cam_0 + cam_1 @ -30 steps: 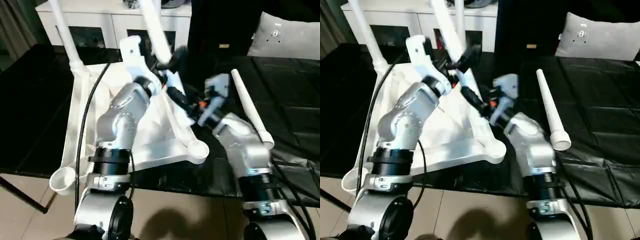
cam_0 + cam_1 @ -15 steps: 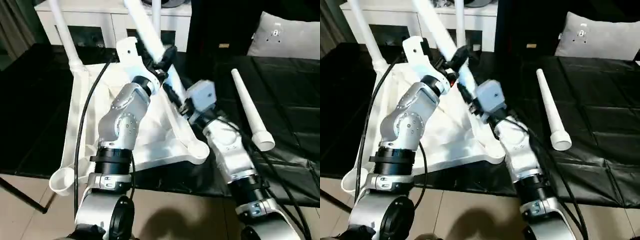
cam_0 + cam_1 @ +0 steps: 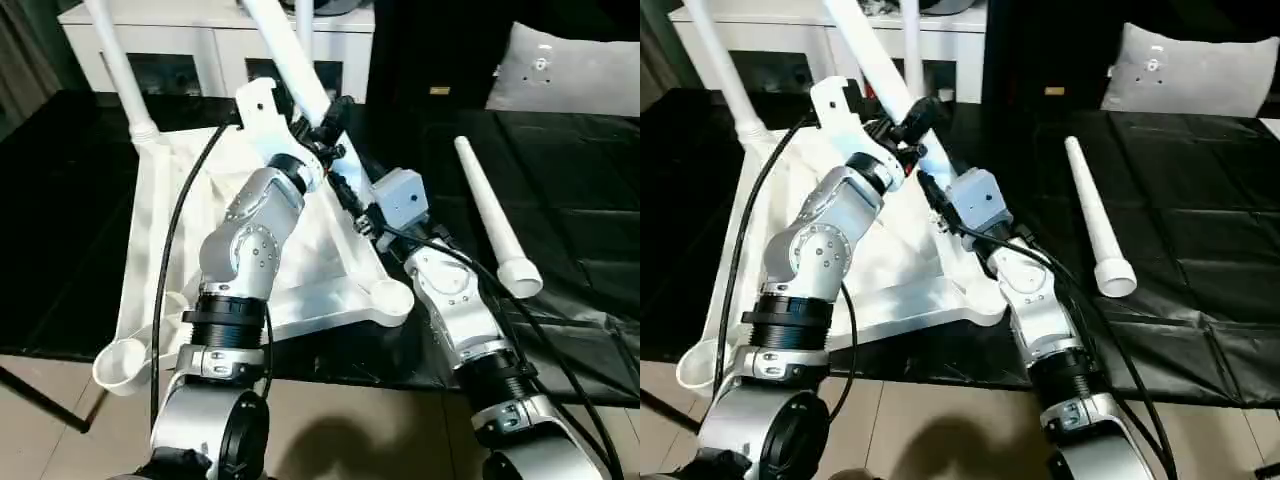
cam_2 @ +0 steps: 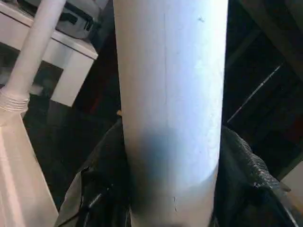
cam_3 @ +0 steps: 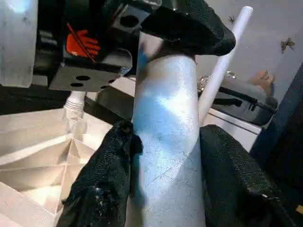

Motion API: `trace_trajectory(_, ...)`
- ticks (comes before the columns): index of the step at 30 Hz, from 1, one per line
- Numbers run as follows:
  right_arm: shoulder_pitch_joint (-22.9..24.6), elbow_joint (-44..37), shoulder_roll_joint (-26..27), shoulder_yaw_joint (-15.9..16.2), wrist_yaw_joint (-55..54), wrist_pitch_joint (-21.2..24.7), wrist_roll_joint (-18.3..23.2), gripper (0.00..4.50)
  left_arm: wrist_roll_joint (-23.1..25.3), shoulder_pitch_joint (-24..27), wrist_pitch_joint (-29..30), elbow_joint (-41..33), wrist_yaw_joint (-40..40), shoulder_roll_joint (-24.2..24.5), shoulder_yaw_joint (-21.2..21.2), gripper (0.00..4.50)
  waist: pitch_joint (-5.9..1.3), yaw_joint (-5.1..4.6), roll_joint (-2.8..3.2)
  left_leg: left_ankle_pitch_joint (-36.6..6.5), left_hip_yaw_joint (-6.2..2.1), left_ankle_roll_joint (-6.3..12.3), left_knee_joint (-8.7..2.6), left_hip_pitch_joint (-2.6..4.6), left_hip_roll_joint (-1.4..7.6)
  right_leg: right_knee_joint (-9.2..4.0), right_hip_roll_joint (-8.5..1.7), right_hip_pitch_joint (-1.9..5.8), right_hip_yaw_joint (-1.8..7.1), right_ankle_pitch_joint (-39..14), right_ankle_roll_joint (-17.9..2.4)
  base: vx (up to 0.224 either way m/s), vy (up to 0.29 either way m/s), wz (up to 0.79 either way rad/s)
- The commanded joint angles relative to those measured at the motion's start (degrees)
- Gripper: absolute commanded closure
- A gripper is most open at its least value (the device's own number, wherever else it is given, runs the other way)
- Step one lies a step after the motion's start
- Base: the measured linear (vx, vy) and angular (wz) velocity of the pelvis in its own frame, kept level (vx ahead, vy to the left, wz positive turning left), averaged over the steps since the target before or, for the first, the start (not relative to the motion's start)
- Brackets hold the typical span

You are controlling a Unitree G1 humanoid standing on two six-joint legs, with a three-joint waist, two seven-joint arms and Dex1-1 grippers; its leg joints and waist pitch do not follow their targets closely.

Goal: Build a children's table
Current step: Pick table leg

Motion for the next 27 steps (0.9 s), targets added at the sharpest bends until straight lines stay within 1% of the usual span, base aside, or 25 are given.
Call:
trace_trajectory(1,-1.47,0.04,-0.41,-0.31,-0.98,-1.42,-0.45,2.7,0.03,-2.04,-0.16,0.59,1.3,-2.67,0.54,2.62,-4.28,-0.06,-0.06,-1.0,-0.41,6.17,-3.15,0.0,1.38,-2.96,-3.03,4.41,2.91,0.59,-12.73,0.0,0.0,0.0)
trace_trajectory(5,-1.88,0.89,-0.29,-0.24,-0.84,-0.55,-0.08,2.7,-0.51,-2.17,-0.38,0.96,1.57,-2.29,0.62,2.63,-4.31,-0.07,-0.05,-1.08,-0.42,6.36,-3.13,0.02,1.44,-2.87,-3.04,4.42,2.93,1.28,-13.0,0.0,0.0,0.0)
trace_trajectory(6,-1.91,1.09,-0.13,-0.29,-0.18,-0.21,0.62,2.35,-0.57,-2.19,-0.42,1.0,1.59,-2.24,0.59,2.64,-4.32,-0.06,-0.06,-1.02,-0.41,6.55,-3.11,0.03,1.42,-2.83,-3.02,4.43,2.93,1.59,-13.11,0.0,0.0,0.0)
trace_trajectory(8,-2.05,1.57,-0.23,-0.58,-1.27,-0.24,0.22,2.0,-0.66,-2.25,-0.5,1.09,1.58,-2.1,0.61,2.64,-4.33,-0.04,-0.08,-0.8,-0.42,6.71,-3.09,0.07,1.47,-2.81,-3.03,4.36,2.93,1.77,-13.29,0.0,0.0,0.0)
trace_trajectory(9,-2.19,2.21,0.71,-1.76,1.27,1.31,3.8,1.98,-0.61,-2.22,-0.63,1.11,1.39,-1.62,0.67,2.64,-4.34,-0.07,-0.05,-0.76,-0.41,6.78,-3.08,0.05,1.44,-2.76,-3.03,4.37,2.93,1.85,-13.43,0.0,0.0,0.0)
trace_trajectory(10,-2.19,2.22,0.73,-1.77,1.31,1.33,3.85,1.91,-0.61,-2.22,-0.63,1.11,1.39,-1.62,0.67,2.64,-4.35,-0.17,-0.09,-1.08,-0.37,7.1,-3.08,0.02,1.37,-2.76,-2.98,4.45,2.91,1.86,-13.59,0.0,0.0,0.0)
trace_trajectory(11,-2.24,2.39,0.55,-1.62,2.48,1.58,4.38,1.8,-0.55,-2.28,-0.81,1.34,1.37,-1.13,0.9,2.64,-4.34,-0.11,0.0,-1.46,-0.4,7.41,-3.1,0.06,1.48,-2.84,-3.1,4.42,2.93,1.68,-13.69,0.0,0.0,0.0)
trace_trajectory(12,-2.24,2.43,0.34,-1.5,3.09,1.69,4.56,1.67,-0.52,-2.36,-0.97,1.64,1.31,-0.68,1.14,2.64,-4.32,-0.07,0.15,-1.49,-0.45,7.39,-3.09,0.07,1.54,-2.83,-3.08,4.36,2.9,1.58,-13.69,0.0,0.0,0.0)
trace_trajectory(13,-2.17,2.29,0.09,-1.59,3.08,1.68,4.57,1.67,-0.49,-2.42,-1.17,1.97,1.23,0.01,1.38,2.64,-4.33,-0.11,0.14,-1.24,-0.42,7.38,-3.06,0.09,1.48,-2.86,-2.99,4.36,2.9,1.83,-13.6,0.0,0.0,0.0)
trace_trajectory(14,-1.93,2.06,0.4,-2.07,5.33,1.11,6.97,1.51,-0.44,-2.56,-1.35,2.41,1.28,0.77,1.75,2.64,-4.4,-0.06,0.2,-1.28,-0.42,7.46,-3.03,0.17,1.46,-2.79,-2.99,4.36,2.89,2.29,-13.71,0.0,0.0,0.0)
trace_trajectory(15,-1.8,2.21,-0.6,-1.31,6.45,-2.41,6.4,1.51,-0.54,-2.67,-1.43,2.8,1.35,1.47,2.19,2.64,-4.4,-0.04,0.44,-1.29,-0.54,7.48,-3.04,0.14,1.59,-2.71,-3.11,4.38,2.89,2.69,-13.95,0.0,0.0,0.0)
trace_trajectory(16,-1.3,1.68,-1.33,-1.01,7.98,-2.89,6.78,1.35,-0.62,-2.82,-1.57,3.21,1.34,2.21,2.69,2.64,-4.45,-0.04,0.29,-1.19,-0.5,7.31,-2.94,0.11,1.54,-2.69,-3.05,4.41,2.82,3.21,-13.96,0.0,0.0,0.0)
trace_trajectory(17,-0.43,-0.07,-1.67,-1.96,10.31,-0.6,9.69,1.24,-0.92,-3.05,-1.57,3.79,1.34,3.22,3.5,2.64,-4.45,-0.06,0.24,-1.04,-0.49,7.37,-2.91,0.1,1.49,-2.61,-2.98,4.45,2.85,3.7,-14.02,0.0,0.0,0.0)
trace_trajectory(18,-0.24,-0.58,-1.51,-2.46,10.83,0.41,10.85,1.14,-0.99,-3.07,-1.54,3.88,1.35,3.38,3.64,2.64,-4.38,-0.11,0.13,-1.14,-0.46,7.76,-2.94,0.1,1.42,-2.61,-2.89,4.55,2.87,4.03,-14.14,0.0,0.0,0.0)
trace_trajectory(19,0.29,-2.03,-1.25,-3.82,12.39,2.91,14.08,1.07,-1.2,-3.08,-1.33,4.05,1.21,3.89,3.96,2.64,-4.33,-0.08,0.14,-1.24,-0.5,8.18,-2.98,0.11,1.52,-2.63,-2.93,4.51,2.91,3.9,-14.23,0.0,0.0,0.0)
trace_trajectory(20,0.73,-3.68,-1.11,-5.4,14.15,5.95,17.9,1.0,-1.23,-3.01,-0.92,4.12,0.76,4.53,4.01,2.65,-4.38,-0.02,0.08,-1.2,-0.56,8.7,-2.97,0.17,1.57,-2.6,-3.04,4.57,2.93,3.85,-14.27,0.0,0.0,0.0)
trace_trajectory(21,1.29,-6.16,-1.28,-7.75,16.0,11.58,23.23,1.0,-1.42,-2.75,-0.06,3.96,0.14,5.22,4.02,2.65,-4.5,0.02,-0.08,-0.8,-0.58,9.28,-2.94,0.22,1.63,-2.52,-3.05,4.63,2.96,4.09,-14.45,0.0,0.0,0.0)
trace_trajectory(22,1.45,-7.04,-1.39,-8.61,16.29,13.97,24.93,0.91,-1.57,-2.63,0.3,3.86,-0.02,5.38,4.07,2.65,-4.48,0.07,0.05,-0.42,-0.67,9.55,-2.98,0.26,1.73,-2.45,-3.01,4.6,2.94,4.28,-14.76,0.0,0.0,0.0)
trace_trajectory(23,1.48,-8.41,-1.79,-10.79,16.7,17.78,28.84,0.8,-1.59,-2.4,0.62,3.72,-0.3,5.68,4.1,2.65,-4.48,0.15,0.05,0.21,-0.69,9.75,-2.9,0.26,1.9,-2.44,-3.06,4.39,2.93,4.36,-15.09,0.0,0.0,0.0)
trace_trajectory(24,1.48,-8.41,-1.79,-10.79,16.7,17.78,28.84,0.71,-1.59,-2.4,0.62,3.72,-0.3,5.68,4.1,2.65,-4.56,0.31,0.1,0.25,-0.62,9.6,-2.83,0.35,1.91,-2.46,-3.15,4.29,2.92,3.95,-15.27,0.0,0.0,0.0)
trace_trajectory(25,1.34,-9.5,-2.46,-13.58,17.23,21.68,33.75,0.58,-1.55,-2.12,0.91,3.58,-0.61,6.02,4.13,2.65,-4.43,0.33,-0.04,-0.12,-0.52,9.23,-2.91,0.24,1.81,-2.66,-3.14,4.34,2.89,2.88,-15.12,0.0,0.0,0.0)
trace_trajectory(26,1.34,-9.5,-2.46,-13.58,17.23,21.68,33.75,0.52,-1.55,-2.12,0.91,3.58,-0.61,6.02,4.13,2.65,-4.44,0.43,0.01,-0.34,-0.52,9.0,-2.95,0.28,1.8,-2.71,-3.24,4.37,2.9,2.3,-15.0,0.0,0.0,0.0)
trace_trajectory(27,0.64,-8.61,-3.37,-16.14,16.83,22.47,36.16,0.52,-1.59,-1.96,1.15,3.49,-0.83,6.3,4.2,2.65,-4.43,0.46,0.02,-0.47,-0.54,8.27,-3.0,0.21,1.82,-2.78,-3.23,4.3,2.84,1.35,-14.57,0.0,0.0,0.0)
